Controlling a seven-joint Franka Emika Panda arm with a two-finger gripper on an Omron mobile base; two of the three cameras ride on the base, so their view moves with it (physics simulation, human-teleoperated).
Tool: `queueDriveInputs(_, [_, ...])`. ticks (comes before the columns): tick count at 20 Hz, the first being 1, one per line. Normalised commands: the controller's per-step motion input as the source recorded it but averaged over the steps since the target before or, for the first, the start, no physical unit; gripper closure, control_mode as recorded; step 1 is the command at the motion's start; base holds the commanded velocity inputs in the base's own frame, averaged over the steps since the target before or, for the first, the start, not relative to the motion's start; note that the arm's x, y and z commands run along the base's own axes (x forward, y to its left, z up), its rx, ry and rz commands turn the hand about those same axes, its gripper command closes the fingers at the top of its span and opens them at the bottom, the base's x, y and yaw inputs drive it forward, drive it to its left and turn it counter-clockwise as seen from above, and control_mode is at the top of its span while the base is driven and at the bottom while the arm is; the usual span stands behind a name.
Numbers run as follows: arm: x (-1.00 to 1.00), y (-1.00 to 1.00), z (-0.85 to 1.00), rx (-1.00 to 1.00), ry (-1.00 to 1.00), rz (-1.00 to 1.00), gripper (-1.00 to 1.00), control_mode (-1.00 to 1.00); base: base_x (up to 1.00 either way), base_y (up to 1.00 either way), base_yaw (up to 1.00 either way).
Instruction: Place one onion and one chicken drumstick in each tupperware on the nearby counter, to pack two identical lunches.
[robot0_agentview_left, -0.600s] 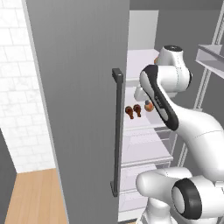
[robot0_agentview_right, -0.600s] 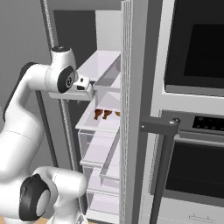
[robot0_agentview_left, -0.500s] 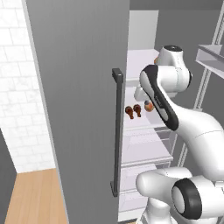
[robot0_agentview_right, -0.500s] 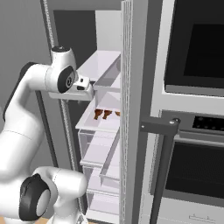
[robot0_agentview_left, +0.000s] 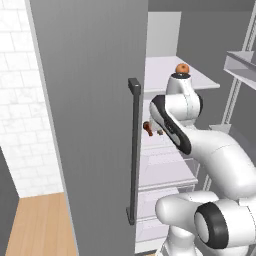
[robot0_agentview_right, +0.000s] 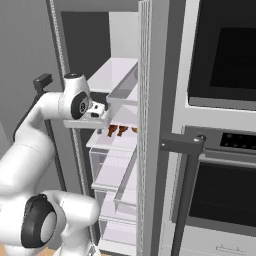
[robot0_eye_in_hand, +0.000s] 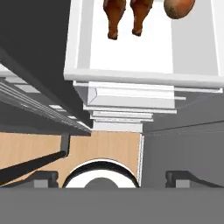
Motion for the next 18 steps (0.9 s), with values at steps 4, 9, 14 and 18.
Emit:
queueDriveInputs(4, [0.33,-0.63,-0.91,0.01,-0.04,-0.06,-1.00,-1.00,0.00,0.00,0.00])
queueDriveInputs(9, [0.22,-0.47,-0.08,0.08,-0.18,0.00,-1.00,-1.00,0.00,0.00,0.00])
queueDriveInputs(14, [0.98,0.00,-0.06,0.00,-0.01,0.00,-1.00,-1.00,0.00,0.00,0.00])
queueDriveInputs(18, [0.85,-0.03,-0.13,0.00,0.00,0.00,-1.00,-1.00,0.00,0.00,0.00])
